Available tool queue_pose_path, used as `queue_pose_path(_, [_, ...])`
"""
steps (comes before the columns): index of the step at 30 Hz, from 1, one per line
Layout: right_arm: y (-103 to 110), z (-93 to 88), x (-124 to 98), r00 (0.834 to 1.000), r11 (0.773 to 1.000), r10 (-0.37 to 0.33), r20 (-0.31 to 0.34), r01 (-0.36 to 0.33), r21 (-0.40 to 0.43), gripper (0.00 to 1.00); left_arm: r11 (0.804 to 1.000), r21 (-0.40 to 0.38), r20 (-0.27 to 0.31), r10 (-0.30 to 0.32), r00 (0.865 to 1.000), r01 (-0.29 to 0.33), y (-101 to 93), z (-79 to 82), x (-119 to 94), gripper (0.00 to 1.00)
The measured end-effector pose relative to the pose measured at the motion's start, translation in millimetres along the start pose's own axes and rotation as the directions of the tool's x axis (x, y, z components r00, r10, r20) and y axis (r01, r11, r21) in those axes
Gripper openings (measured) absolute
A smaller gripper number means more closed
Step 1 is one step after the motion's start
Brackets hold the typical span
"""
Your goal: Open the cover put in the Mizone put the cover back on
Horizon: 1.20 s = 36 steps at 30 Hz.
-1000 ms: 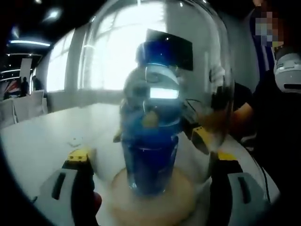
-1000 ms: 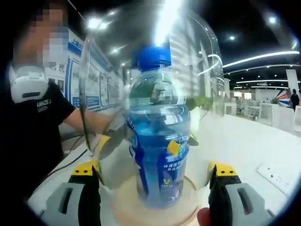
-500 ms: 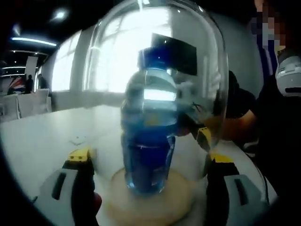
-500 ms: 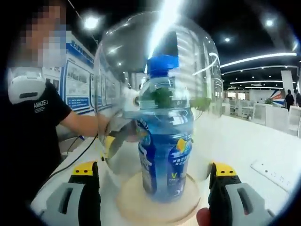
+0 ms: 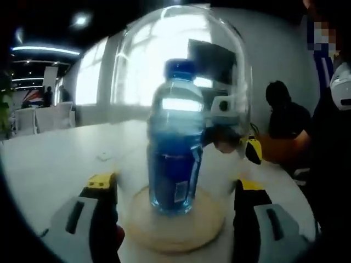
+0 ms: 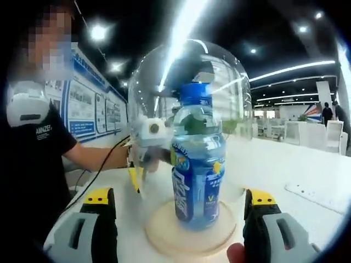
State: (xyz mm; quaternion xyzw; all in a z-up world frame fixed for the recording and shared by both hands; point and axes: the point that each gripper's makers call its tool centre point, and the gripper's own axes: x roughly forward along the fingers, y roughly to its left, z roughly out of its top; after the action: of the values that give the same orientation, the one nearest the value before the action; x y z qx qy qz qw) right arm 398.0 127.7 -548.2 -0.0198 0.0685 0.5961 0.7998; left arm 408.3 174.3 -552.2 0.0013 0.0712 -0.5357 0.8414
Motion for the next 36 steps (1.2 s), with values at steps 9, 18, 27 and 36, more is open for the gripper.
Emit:
queue_pose_path(9, [8.0,1.0,-4.4,0.998,0.999,-0.051,0.026,0.051,0.008,0.9,0.997,-0.014,-0.018,0.071,0.997,-0.071,-5.2,-11.1,-19.4,0.65])
queue_pose_path(18, [2.0,3.4,-24.6,0.982,0.986,-0.166,0.093,0.162,0.045,0.58,0.993,-0.061,0.056,0.103,0.993,-0.099,-23.2,-9.9,-33.2,0.62])
queue_pose_path(27, [14.4,-9.8,-25.6,0.971,0.97,-0.237,0.02,0.238,-0.048,0.56,0.989,-0.038,0.103,0.145,0.984,-0.142,-26.9,2.0,-44.0,0.59])
queue_pose_path(36, [27.2,-7.1,-39.4,0.953,0.95,-0.301,0.027,0.303,-0.075,0.47,0.983,-0.036,0.1,0.182,0.978,-0.179,-29.8,-3.0,-55.3,0.51])
